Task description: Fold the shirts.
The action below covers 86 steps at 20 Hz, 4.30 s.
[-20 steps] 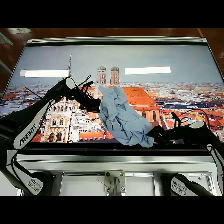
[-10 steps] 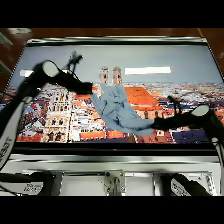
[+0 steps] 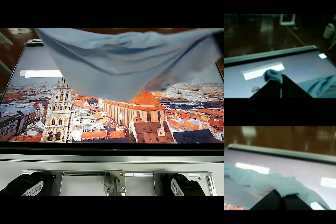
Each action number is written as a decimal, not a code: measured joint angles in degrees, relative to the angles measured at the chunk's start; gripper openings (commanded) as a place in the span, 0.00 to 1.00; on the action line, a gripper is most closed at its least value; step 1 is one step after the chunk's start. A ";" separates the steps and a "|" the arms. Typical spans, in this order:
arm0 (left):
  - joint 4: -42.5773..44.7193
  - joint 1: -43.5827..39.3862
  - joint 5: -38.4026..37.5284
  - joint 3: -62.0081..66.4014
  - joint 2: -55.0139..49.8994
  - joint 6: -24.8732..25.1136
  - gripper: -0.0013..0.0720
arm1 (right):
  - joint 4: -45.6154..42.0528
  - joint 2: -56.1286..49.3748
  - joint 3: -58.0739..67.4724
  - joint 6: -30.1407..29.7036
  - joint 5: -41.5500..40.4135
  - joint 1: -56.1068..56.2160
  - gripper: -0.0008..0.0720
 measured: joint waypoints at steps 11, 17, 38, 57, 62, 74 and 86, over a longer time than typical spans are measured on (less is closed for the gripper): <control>16.74 0.24 -16.04 -2.10 9.75 -3.28 0.06 | -2.19 -4.11 8.31 3.89 11.82 0.07 0.11; 24.52 1.01 -20.59 -19.82 9.35 -7.15 0.07 | -0.57 -19.43 8.52 4.66 15.26 0.07 0.11; 6.03 8.33 -6.60 -40.54 -24.35 -9.57 0.87 | 2.16 -54.05 8.68 16.74 0.50 11.34 0.96; -15.85 26.45 -9.16 -66.86 -21.81 8.31 0.78 | -5.79 -41.48 -14.69 15.37 25.75 -5.77 0.95; -17.57 25.51 -2.23 -67.60 -22.05 8.50 0.07 | -5.44 -41.35 -15.58 15.17 24.87 -5.77 0.95; -18.99 24.79 -3.23 -67.71 -19.54 11.87 0.07 | -4.35 -41.31 -36.85 13.11 19.17 -2.38 0.95; -22.01 24.79 -4.26 -67.71 -17.64 12.15 0.07 | -5.88 -41.27 -42.88 20.72 3.63 6.38 0.11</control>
